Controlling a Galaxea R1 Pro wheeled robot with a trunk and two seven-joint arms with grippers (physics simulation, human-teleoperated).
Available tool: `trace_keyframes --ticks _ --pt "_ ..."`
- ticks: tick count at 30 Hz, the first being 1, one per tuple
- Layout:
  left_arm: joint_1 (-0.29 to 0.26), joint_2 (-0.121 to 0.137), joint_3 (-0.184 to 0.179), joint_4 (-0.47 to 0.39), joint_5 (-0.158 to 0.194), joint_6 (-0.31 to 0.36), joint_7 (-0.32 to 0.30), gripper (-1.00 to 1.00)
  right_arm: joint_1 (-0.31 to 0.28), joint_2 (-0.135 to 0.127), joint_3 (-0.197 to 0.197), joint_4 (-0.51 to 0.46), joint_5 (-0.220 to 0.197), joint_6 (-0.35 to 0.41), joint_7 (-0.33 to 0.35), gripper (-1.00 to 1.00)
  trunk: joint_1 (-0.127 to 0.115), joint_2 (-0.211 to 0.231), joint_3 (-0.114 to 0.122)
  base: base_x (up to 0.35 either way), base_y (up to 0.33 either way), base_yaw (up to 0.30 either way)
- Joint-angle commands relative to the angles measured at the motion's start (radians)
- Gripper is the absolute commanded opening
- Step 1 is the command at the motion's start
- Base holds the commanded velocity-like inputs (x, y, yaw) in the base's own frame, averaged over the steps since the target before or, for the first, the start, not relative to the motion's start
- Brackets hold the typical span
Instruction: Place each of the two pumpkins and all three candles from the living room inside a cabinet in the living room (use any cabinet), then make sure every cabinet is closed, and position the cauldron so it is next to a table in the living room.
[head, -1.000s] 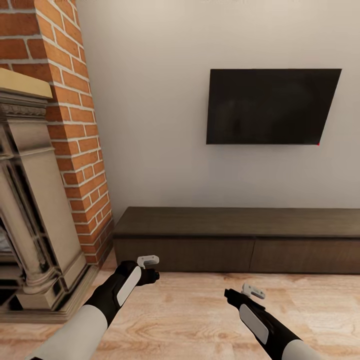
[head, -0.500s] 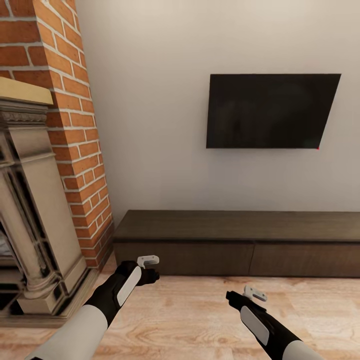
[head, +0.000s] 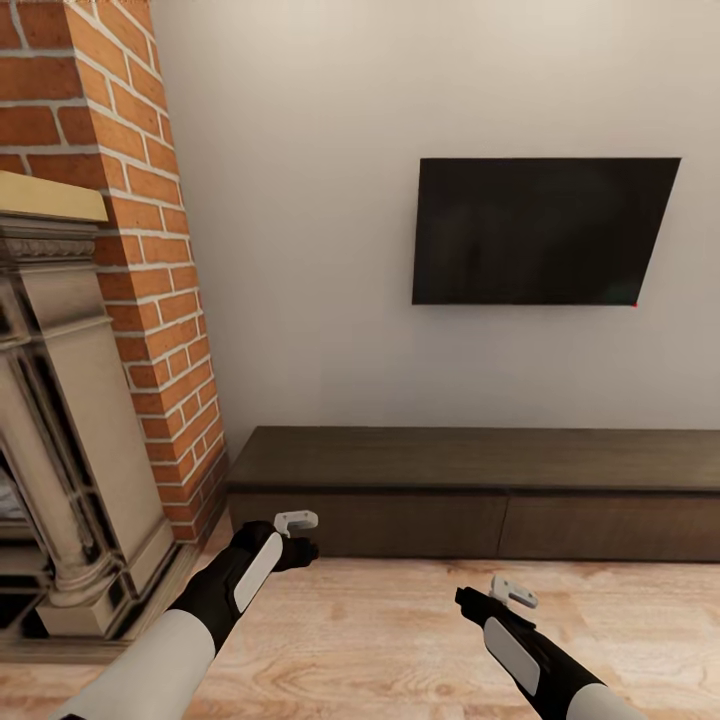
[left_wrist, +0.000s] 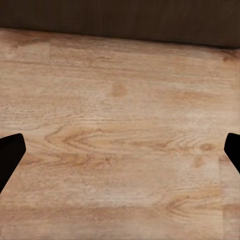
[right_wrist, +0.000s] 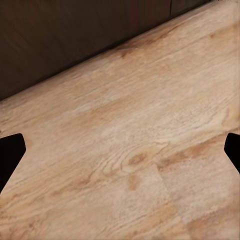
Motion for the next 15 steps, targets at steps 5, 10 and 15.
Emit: trace_keyframes --ticks 5,10,15 --pt "0.000 0.001 -0.003 -0.001 0.010 0.002 0.009 1.00 -0.001 -0.002 0.007 -0.002 -0.005 0.003 -0.007 1.00 -0.019 0.035 0.015 0.000 0.000 0.000" --pt "-0.001 0.001 -0.003 -0.001 0.010 0.002 0.009 1.00 -0.001 -0.002 0.006 -0.001 -0.005 0.003 -0.007 1.00 -0.039 0.070 0.030 0.000 0.000 0.000" --pt "-0.001 0.000 -0.003 -0.001 0.008 0.002 0.009 1.00 -0.001 -0.002 0.006 -0.001 -0.005 0.003 -0.007 1.00 -0.058 0.105 0.046 0.000 0.000 0.000"
